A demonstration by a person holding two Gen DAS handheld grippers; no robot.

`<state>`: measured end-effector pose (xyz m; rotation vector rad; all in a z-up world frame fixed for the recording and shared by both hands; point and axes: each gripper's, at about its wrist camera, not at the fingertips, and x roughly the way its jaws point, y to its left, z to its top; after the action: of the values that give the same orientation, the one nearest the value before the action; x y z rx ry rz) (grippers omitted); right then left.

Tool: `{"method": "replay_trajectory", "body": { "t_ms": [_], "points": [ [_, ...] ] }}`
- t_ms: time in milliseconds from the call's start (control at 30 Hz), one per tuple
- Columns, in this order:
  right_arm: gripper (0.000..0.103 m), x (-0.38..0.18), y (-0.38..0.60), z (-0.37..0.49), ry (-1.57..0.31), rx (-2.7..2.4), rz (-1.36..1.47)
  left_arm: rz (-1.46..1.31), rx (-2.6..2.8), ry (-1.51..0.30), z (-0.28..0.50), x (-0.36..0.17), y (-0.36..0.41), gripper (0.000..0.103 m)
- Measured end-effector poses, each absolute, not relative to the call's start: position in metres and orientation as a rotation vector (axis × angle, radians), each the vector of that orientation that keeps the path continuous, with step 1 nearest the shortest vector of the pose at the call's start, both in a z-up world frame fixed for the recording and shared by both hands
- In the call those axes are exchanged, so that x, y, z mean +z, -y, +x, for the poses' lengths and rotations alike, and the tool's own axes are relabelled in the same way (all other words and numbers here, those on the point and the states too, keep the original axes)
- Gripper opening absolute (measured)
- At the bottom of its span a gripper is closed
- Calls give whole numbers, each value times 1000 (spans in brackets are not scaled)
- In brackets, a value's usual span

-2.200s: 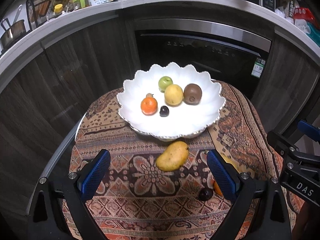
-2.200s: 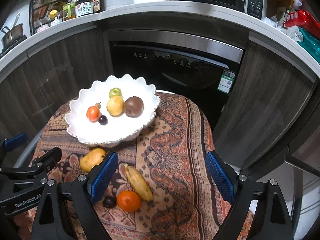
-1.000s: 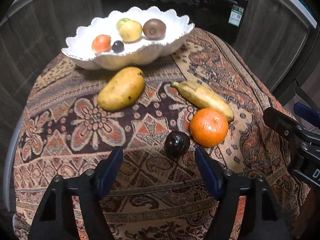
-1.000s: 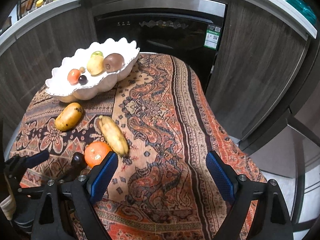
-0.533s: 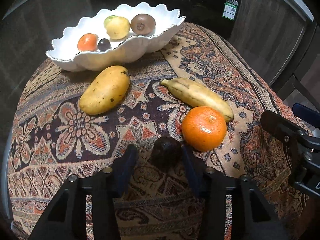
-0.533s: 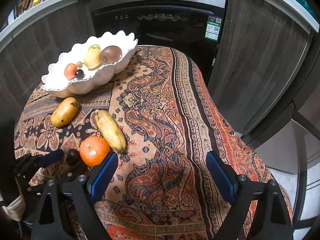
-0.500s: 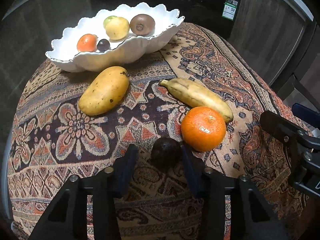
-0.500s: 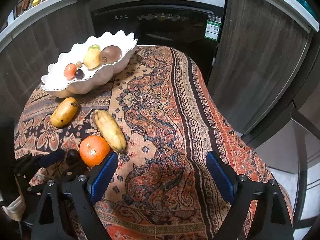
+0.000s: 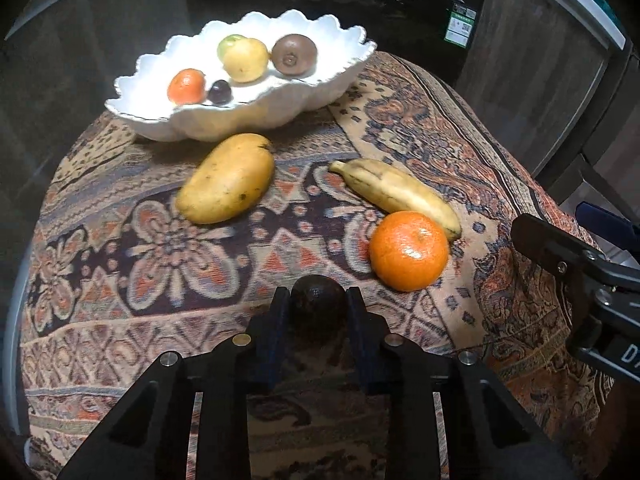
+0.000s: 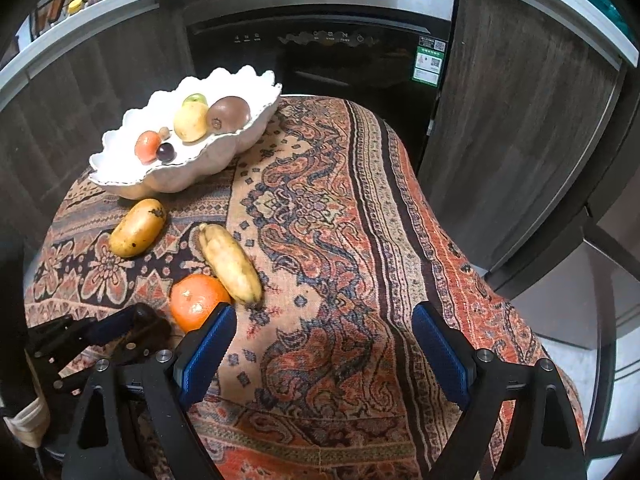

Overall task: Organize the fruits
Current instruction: 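Lower the left tool onto the second dark plum and close on it, then grasp the mandarin orange with the right tool while the left tool holds the plum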

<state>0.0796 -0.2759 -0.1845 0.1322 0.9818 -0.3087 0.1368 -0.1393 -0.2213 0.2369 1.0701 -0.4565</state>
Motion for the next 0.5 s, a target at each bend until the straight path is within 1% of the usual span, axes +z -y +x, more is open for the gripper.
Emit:
{"method": "replay_trajectory", "body": {
  "t_ms": [233,500],
  "points": [
    [90,-184,252,87,-992,-269,112,224,-392,-1047,140,-209,107,28],
    [90,-195,221,100,-1027,-229,98,188,-341,-1065,143,-212,69,28]
  ]
}}
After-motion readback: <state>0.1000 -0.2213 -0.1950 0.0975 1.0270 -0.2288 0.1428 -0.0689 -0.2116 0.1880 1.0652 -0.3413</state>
